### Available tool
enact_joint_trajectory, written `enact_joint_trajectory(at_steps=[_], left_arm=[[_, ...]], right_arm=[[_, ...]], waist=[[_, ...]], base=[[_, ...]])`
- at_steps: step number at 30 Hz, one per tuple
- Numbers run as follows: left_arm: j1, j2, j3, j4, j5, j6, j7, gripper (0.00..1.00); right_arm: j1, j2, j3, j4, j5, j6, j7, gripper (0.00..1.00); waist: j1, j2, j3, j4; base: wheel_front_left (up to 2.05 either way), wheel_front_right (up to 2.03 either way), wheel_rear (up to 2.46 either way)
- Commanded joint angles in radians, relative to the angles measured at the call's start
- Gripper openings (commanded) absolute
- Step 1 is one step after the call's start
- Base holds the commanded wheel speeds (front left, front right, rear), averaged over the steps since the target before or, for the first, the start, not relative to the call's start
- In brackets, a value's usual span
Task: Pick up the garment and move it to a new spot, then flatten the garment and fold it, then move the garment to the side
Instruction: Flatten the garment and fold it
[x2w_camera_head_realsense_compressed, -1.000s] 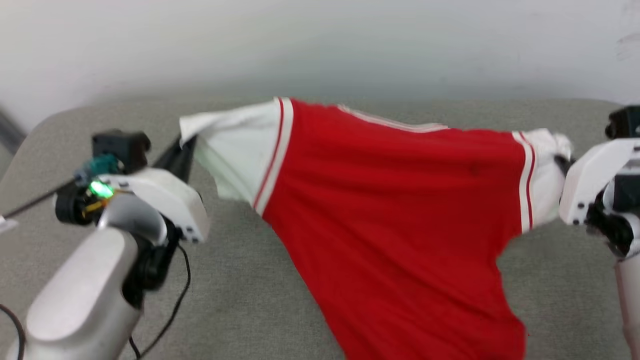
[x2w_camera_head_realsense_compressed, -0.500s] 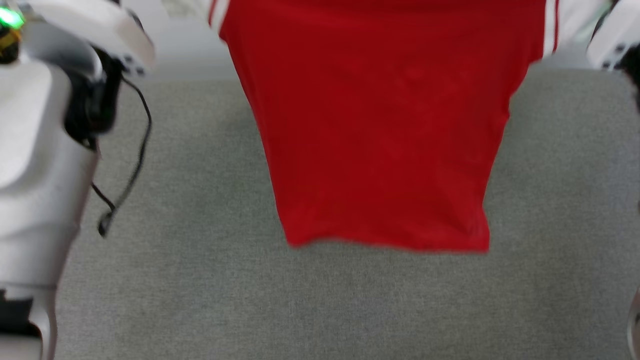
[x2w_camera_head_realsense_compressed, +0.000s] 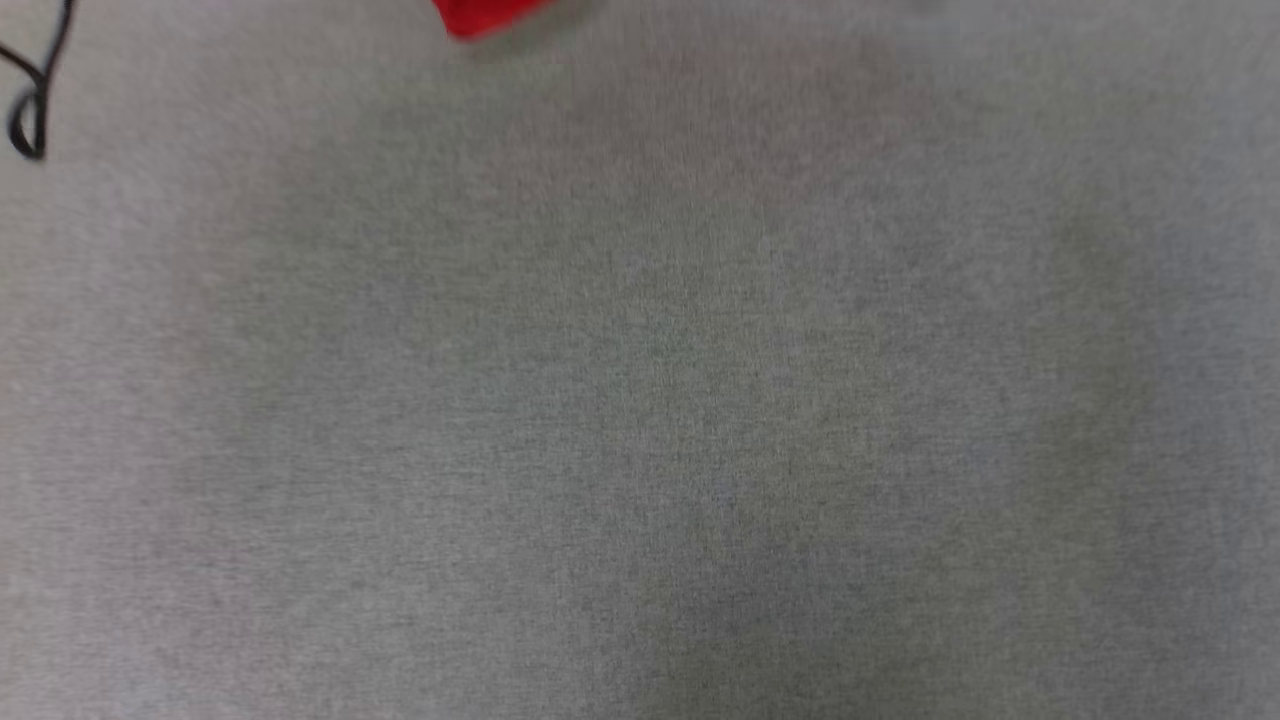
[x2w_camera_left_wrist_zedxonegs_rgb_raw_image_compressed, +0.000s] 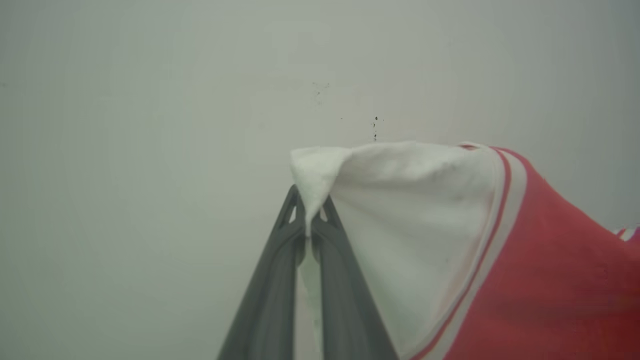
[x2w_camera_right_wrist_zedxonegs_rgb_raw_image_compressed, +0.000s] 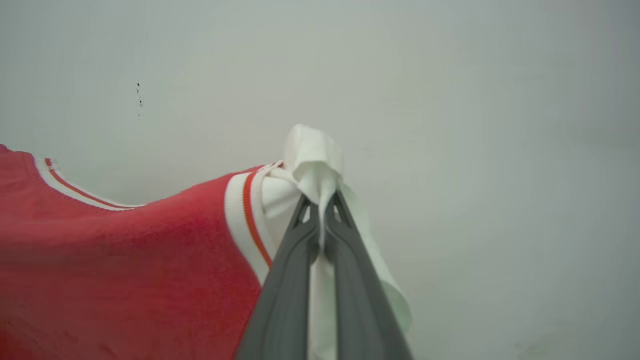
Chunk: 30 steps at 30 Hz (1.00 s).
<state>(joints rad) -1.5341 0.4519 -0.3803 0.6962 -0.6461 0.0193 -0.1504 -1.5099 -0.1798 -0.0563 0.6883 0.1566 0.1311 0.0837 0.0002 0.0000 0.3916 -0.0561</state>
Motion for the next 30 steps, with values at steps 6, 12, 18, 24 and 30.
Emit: enact_joint_trajectory(at_steps=[6,12,18,24,30], left_arm=[[-0.099,-0.009,0.0,0.057,0.005,-0.019,-0.015,0.0],[-0.115,-0.021,-0.008,0.104,-0.005,-0.039,-0.028,0.0],[-0.07,-0.041,-0.007,0.161,-0.027,-0.066,-0.049,0.0],[0.026,-0.054,-0.001,0.216,-0.065,-0.1,-0.063,0.0],[0.227,-0.056,0.006,0.227,-0.121,-0.129,-0.077,0.0]], right_arm=[[-0.127,0.004,0.035,0.086,0.008,-0.001,-0.036,0.0],[-0.191,0.002,0.069,0.181,0.025,-0.001,-0.07,0.0],[-0.203,-0.018,0.109,0.282,0.063,-0.001,-0.109,0.0],[-0.112,-0.024,0.175,0.349,0.117,-0.001,-0.131,0.0],[0.093,-0.045,0.287,0.349,0.215,-0.001,-0.156,0.0]], waist=[[-0.0002,0.0,0.143,-0.003],[-0.0002,0.0,0.222,0.008],[-0.0002,0.0,0.23,0.021],[-0.0002,0.0,0.169,0.023],[-0.0002,0.0,0.036,0.019]], base=[[0.0,0.0,0.0],[0.0,0.0,0.0],[0.0,0.0,0.0],[0.0,0.0,0.0],[0.0,0.0,0.0]])
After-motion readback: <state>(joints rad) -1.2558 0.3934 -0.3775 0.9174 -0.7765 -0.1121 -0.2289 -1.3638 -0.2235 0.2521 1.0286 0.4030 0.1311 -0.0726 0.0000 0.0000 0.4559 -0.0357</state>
